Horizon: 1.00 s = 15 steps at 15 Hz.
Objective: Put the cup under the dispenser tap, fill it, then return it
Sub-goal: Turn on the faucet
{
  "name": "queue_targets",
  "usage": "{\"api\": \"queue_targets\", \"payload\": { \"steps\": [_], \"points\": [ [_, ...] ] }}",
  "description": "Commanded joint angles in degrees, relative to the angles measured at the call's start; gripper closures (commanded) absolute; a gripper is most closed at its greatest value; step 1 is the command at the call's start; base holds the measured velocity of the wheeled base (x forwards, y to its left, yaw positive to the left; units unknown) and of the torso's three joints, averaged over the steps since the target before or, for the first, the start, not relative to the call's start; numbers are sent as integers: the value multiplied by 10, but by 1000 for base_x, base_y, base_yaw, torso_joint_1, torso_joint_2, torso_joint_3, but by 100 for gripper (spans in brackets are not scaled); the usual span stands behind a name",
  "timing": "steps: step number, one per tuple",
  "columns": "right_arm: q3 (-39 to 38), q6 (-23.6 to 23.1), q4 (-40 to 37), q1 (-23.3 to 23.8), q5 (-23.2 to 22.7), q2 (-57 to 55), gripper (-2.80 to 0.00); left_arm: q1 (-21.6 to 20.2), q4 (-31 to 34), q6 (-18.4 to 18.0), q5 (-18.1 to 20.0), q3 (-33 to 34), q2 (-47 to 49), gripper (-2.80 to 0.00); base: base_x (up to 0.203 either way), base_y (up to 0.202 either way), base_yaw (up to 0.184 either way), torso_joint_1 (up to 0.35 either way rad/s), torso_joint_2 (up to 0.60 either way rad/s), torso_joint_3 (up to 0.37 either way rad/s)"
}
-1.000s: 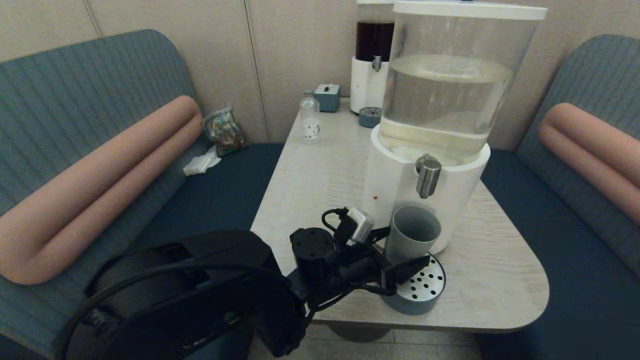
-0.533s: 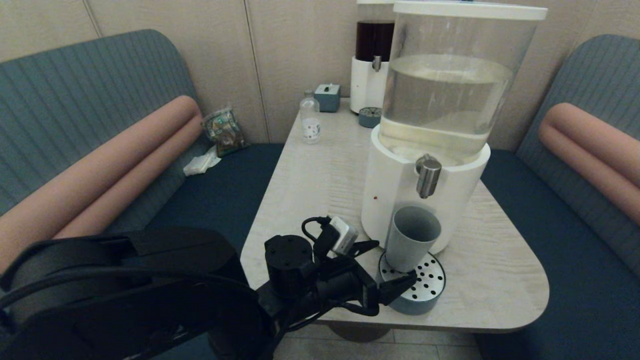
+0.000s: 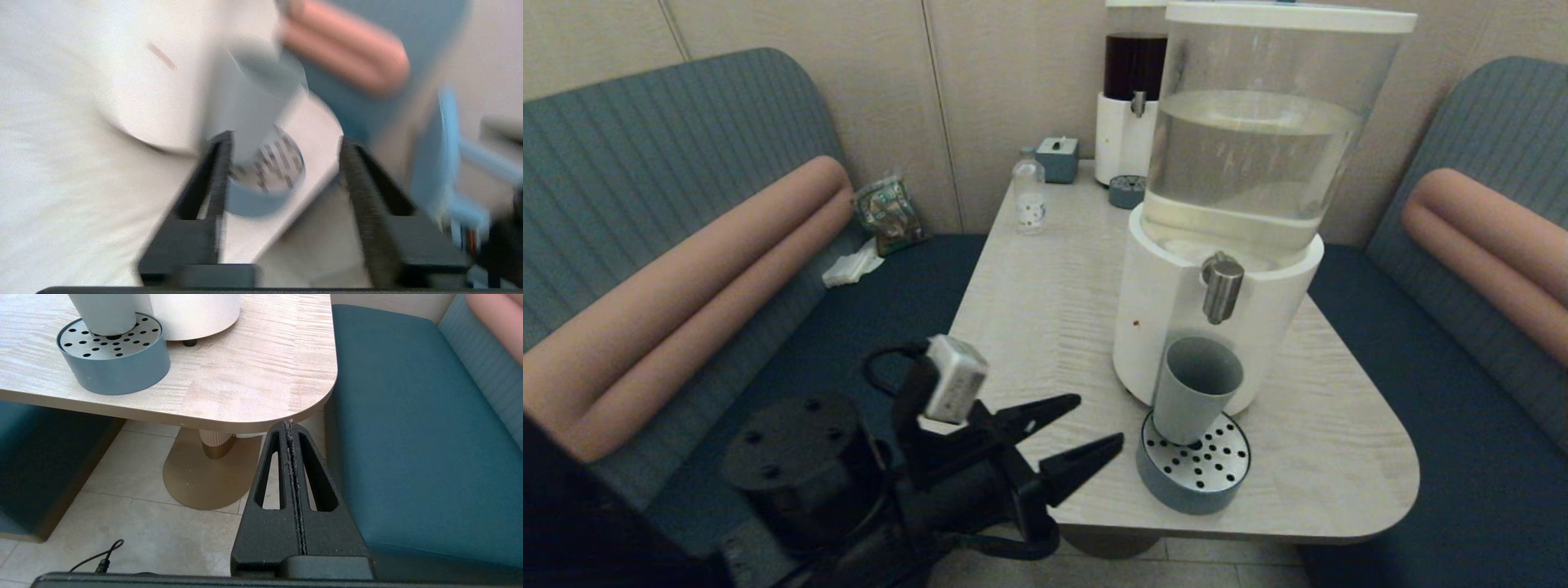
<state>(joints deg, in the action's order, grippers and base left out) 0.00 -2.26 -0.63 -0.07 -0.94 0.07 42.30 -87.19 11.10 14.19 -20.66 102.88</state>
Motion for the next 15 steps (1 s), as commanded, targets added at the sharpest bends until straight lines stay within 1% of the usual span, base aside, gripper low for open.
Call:
{"api": "queue_targets", "payload": {
  "steps": [1,2,3,4,6,8,9,11,13,14,15],
  "points": [
    [0,0,0,0,0,1,0,-4,-5,12,-49,40,-143,0,0,0,0,0,0,0],
    [0,0,0,0,0,1,0,-13,-5,23,-83,62,-202,0,0,0,0,0,0,0],
    [0,0,0,0,0,1,0,-34,-5,31,-104,85,-258,0,0,0,0,0,0,0],
    [0,0,0,0,0,1,0,-76,-5,37,-116,113,-314,0,0,0,0,0,0,0],
    [0,0,0,0,0,1,0,-191,-5,44,-111,163,-412,0,0,0,0,0,0,0],
    [0,0,-1,0,0,1,0,-272,1,50,-98,188,-513,0,0,0,0,0,0,0],
    [0,0,-1,0,0,1,0,-297,14,52,-95,194,-558,0,0,0,0,0,0,0],
    [0,0,0,0,0,1,0,-339,72,54,-87,201,-661,0,0,0,0,0,0,0],
    [0,0,0,0,0,1,0,-368,152,54,-65,202,-763,0,0,0,0,0,0,0],
    [0,0,0,0,0,1,0,-380,203,55,-52,201,-815,0,0,0,0,0,0,0],
    [0,0,-1,0,0,1,0,-389,269,54,-40,195,-865,0,0,0,0,0,0,0]
  ]
}}
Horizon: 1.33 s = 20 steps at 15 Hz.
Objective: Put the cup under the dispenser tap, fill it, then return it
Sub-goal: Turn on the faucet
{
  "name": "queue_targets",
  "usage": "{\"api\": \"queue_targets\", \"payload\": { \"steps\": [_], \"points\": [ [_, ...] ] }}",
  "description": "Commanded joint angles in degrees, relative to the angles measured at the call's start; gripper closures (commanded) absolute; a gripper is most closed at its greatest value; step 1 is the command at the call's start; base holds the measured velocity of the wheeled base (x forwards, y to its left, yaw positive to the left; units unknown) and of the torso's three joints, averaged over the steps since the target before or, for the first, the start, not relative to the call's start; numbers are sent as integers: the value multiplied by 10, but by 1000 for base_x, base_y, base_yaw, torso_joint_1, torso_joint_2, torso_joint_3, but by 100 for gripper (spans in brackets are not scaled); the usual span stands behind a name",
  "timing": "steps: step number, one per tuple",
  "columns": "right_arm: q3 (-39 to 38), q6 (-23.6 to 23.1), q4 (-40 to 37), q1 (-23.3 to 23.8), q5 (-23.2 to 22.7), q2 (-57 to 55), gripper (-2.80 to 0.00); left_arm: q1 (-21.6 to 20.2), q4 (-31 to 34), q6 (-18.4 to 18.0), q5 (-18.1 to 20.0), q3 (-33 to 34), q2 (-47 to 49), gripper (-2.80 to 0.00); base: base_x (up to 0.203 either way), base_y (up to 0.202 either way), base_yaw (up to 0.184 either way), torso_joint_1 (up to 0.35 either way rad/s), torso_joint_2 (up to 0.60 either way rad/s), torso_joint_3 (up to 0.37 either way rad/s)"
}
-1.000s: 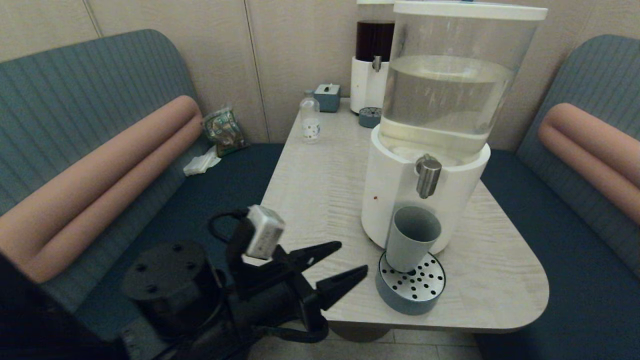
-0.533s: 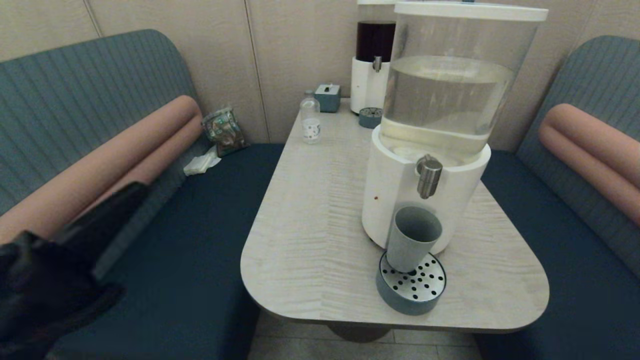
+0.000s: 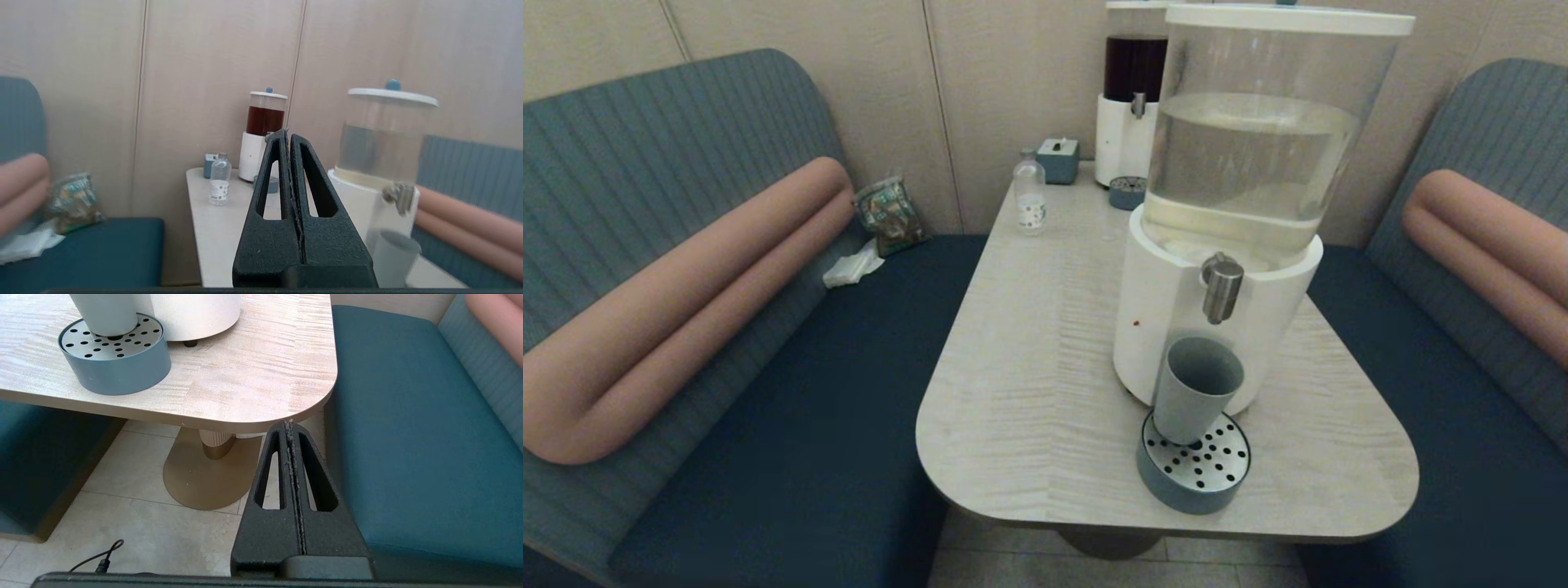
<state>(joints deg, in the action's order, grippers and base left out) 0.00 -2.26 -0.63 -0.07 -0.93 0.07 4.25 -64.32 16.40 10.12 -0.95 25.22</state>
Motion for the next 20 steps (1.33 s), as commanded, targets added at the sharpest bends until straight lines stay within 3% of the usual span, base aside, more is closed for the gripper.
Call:
{"api": "queue_targets", "payload": {
  "steps": [1,3,4,5,6,7,9,11,12,20],
  "points": [
    [0,0,0,0,0,1,0,-19,115,-1,14,-13,-131,0,0,0,0,0,0,0],
    [0,0,0,0,0,1,0,-33,311,-30,43,-44,-204,0,0,0,0,0,0,0],
    [0,0,0,0,0,1,0,-36,410,-72,49,-52,-228,0,0,0,0,0,0,0],
    [0,0,0,0,0,1,0,-39,479,-142,51,-49,-241,0,0,0,0,0,0,0],
    [0,0,0,0,0,1,0,-41,502,-176,42,-24,-247,0,0,0,0,0,0,0],
    [0,0,0,0,0,1,0,-42,517,-188,26,4,-250,0,0,0,0,0,0,0],
    [0,0,-1,0,0,1,0,-42,609,-210,-21,0,-253,0,0,0,0,0,0,0],
    [0,0,0,0,0,0,0,-42,653,-206,-82,3,-252,0,0,0,0,0,0,0],
    [0,0,-1,0,0,1,0,-43,662,-182,-90,3,-251,0,0,0,0,0,0,0],
    [10,-14,1,0,-4,1,0,-43,644,-173,-94,9,-252,0,0,0,0,0,0,0]
  ]
}}
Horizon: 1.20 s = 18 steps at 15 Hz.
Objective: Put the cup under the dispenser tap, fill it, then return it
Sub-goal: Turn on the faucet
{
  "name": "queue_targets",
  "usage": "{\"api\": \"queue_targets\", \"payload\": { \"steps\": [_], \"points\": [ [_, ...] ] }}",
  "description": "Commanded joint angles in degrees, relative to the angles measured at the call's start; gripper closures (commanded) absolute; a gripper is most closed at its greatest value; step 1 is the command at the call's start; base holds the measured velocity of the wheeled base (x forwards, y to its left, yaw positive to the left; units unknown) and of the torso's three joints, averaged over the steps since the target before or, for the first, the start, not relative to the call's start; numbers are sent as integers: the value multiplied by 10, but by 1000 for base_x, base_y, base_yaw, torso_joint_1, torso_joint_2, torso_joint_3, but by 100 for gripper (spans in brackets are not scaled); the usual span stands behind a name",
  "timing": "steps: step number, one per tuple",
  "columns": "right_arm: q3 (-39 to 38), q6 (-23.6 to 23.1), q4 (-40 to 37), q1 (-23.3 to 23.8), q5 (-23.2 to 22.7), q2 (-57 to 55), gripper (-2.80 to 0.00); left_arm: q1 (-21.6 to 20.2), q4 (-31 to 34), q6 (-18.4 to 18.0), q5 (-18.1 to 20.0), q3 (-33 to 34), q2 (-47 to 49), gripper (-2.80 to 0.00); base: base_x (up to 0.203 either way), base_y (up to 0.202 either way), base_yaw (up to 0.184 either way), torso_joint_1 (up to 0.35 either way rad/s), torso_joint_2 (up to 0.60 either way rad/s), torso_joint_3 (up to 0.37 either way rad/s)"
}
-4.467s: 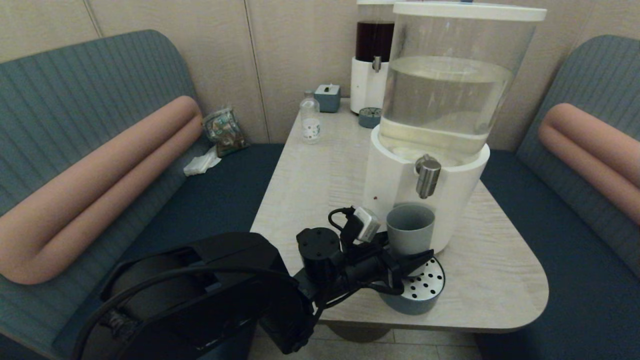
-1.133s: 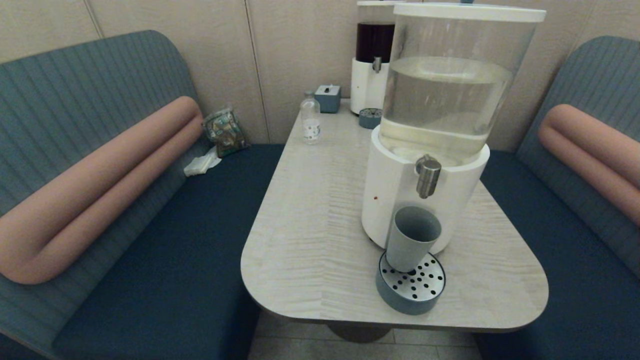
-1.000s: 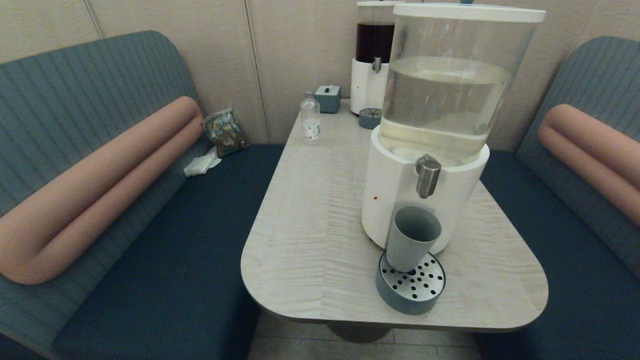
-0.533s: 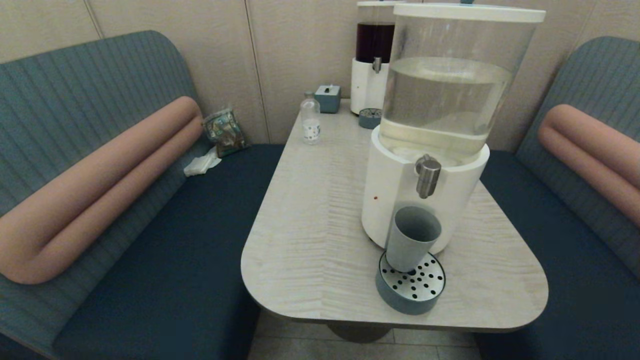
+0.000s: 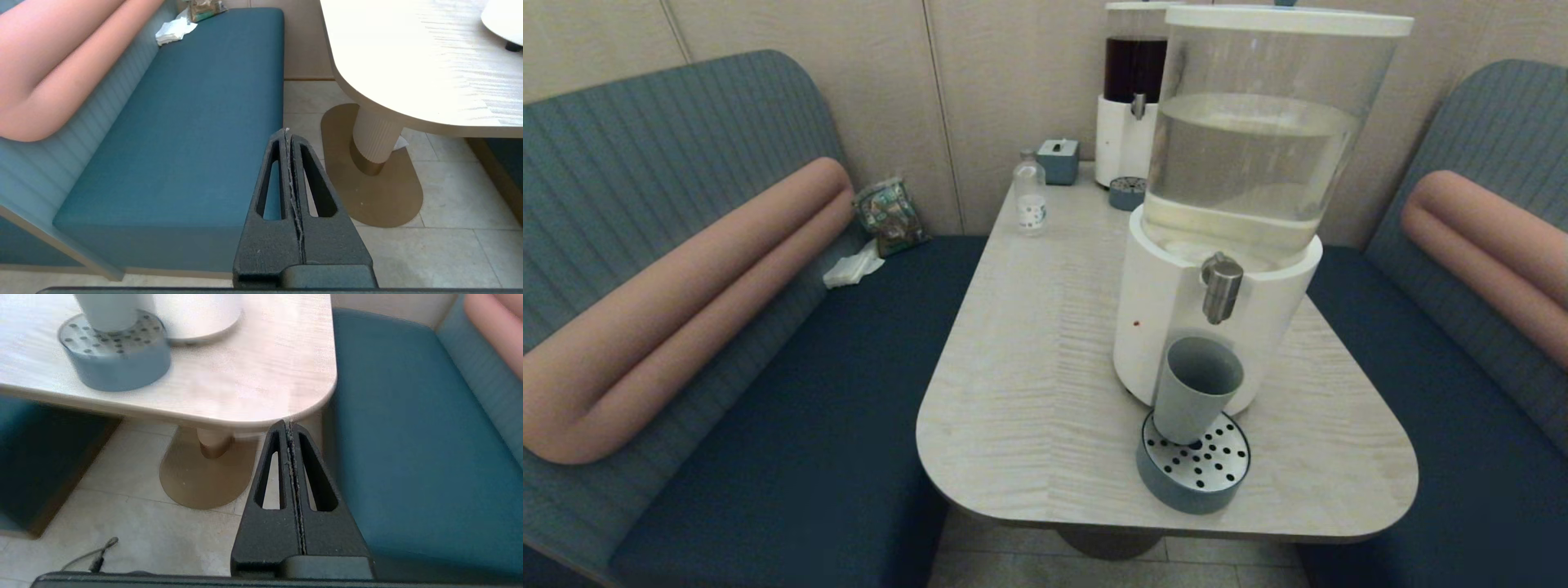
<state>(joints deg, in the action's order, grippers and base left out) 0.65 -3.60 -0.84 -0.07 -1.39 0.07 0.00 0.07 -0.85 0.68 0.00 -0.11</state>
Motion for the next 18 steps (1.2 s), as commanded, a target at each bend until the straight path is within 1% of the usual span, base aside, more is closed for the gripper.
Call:
{"api": "queue_targets", "payload": {
  "steps": [1,3,5,8,9,10,12,13,14,15,16,18],
  "points": [
    [36,3,-2,-1,-8,0,0,0,-1,0,0,0,1,0,0,0,0,0,0,0],
    [161,22,-50,-1,-35,-13,0,0,0,0,-1,0,1,0,0,0,0,0,0,0],
    [330,51,-116,-3,-60,-82,0,0,0,0,0,0,1,0,0,0,0,0,0,0],
    [498,93,-176,-10,-81,-292,0,0,0,0,0,0,1,0,0,0,0,0,0,0],
    [539,97,-191,-11,-84,-361,0,0,-1,0,0,0,1,0,0,0,0,0,0,0],
    [572,87,-204,-12,-87,-429,0,0,0,0,0,0,1,0,0,0,0,0,0,0],
    [628,36,-244,-14,-90,-542,0,0,0,0,0,0,1,0,0,0,0,0,0,0],
    [664,-3,-278,-16,-87,-597,0,0,-1,0,0,0,1,0,0,0,0,0,0,0],
    [707,-53,-319,-19,-76,-640,0,0,0,0,0,0,1,0,0,0,0,0,0,0],
    [756,-107,-363,-34,-55,-671,0,0,0,0,-1,0,1,0,0,0,0,0,0,0],
    [796,-140,-394,-65,-37,-697,0,0,0,0,0,0,1,0,0,0,0,0,0,0],
    [860,-166,-421,-119,-19,-746,0,0,0,0,0,0,1,0,0,0,0,0,0,0]
  ]
}}
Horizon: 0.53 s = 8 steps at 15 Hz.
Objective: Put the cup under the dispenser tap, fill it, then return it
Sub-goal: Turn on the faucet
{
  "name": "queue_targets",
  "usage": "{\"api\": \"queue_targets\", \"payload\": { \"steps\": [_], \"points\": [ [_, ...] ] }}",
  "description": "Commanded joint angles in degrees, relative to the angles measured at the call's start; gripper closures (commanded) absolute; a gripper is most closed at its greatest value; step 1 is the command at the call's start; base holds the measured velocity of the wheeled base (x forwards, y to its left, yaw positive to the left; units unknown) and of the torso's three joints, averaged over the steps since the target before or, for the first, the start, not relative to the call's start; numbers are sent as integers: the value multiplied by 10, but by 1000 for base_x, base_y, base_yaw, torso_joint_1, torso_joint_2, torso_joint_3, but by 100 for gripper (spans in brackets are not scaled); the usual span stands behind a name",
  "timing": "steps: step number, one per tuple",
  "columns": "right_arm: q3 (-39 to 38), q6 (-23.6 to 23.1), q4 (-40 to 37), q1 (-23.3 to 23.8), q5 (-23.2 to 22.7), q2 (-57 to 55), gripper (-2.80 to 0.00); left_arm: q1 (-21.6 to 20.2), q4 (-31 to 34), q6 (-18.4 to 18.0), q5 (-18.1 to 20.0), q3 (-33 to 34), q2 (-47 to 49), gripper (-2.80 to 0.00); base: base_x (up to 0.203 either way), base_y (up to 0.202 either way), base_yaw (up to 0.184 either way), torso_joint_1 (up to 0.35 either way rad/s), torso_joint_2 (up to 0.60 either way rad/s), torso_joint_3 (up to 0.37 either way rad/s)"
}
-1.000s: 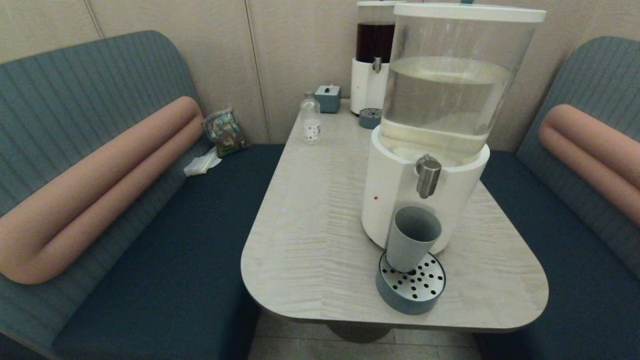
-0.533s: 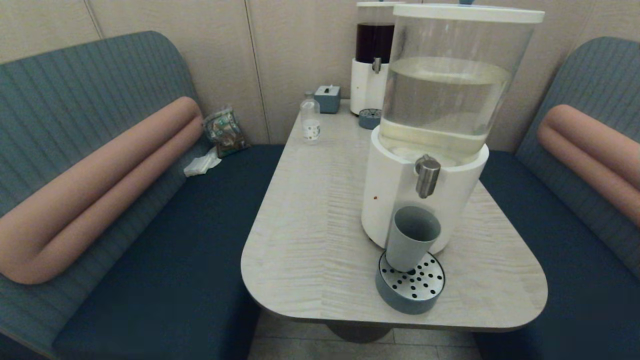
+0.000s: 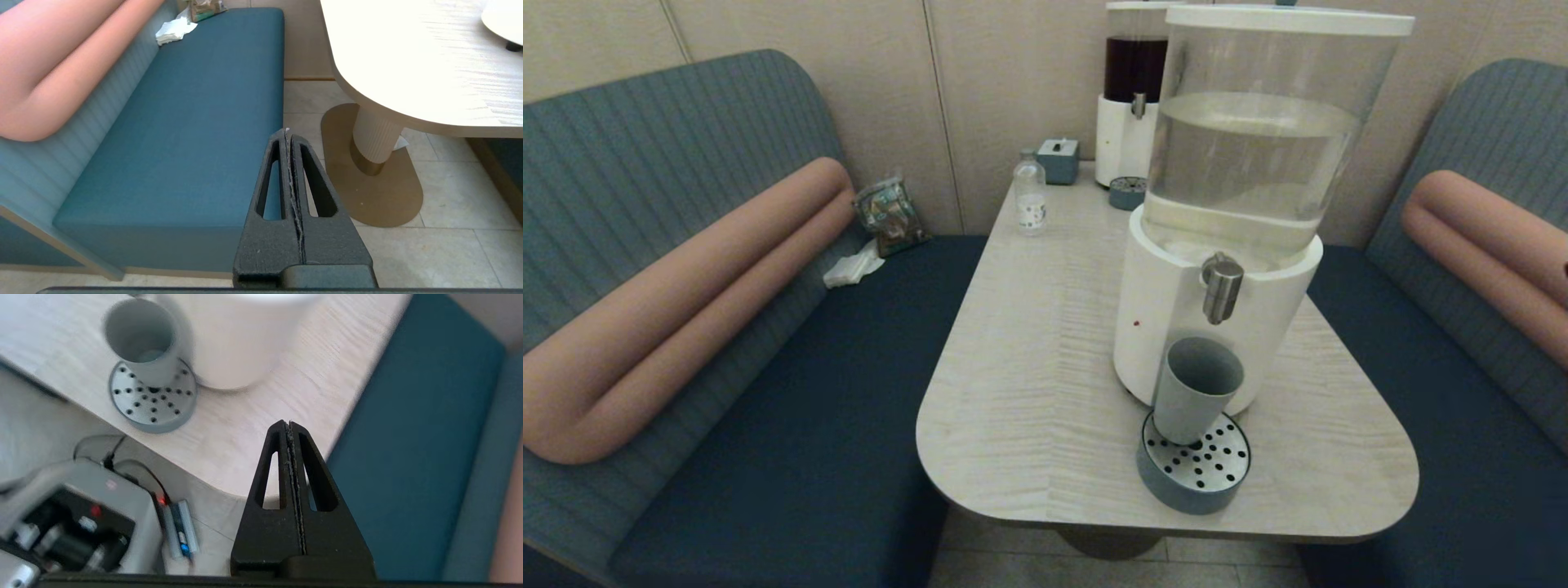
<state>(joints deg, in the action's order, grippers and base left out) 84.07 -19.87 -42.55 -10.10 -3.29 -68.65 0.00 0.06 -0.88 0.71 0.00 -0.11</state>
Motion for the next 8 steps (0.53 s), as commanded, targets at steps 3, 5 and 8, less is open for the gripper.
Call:
{"api": "queue_targets", "payload": {
  "steps": [3,5,8],
  "points": [
    [83,-9,-9,-79,3,-124,0,0,0,0,0,0,1,0,0,0,0,0,0,0],
    [117,-3,-9,-104,1,-164,0,0,-1,0,0,0,1,0,0,0,0,0,0,0],
    [172,6,6,-124,3,-233,0,0,0,0,0,0,1,0,0,0,0,0,0,0]
  ]
}}
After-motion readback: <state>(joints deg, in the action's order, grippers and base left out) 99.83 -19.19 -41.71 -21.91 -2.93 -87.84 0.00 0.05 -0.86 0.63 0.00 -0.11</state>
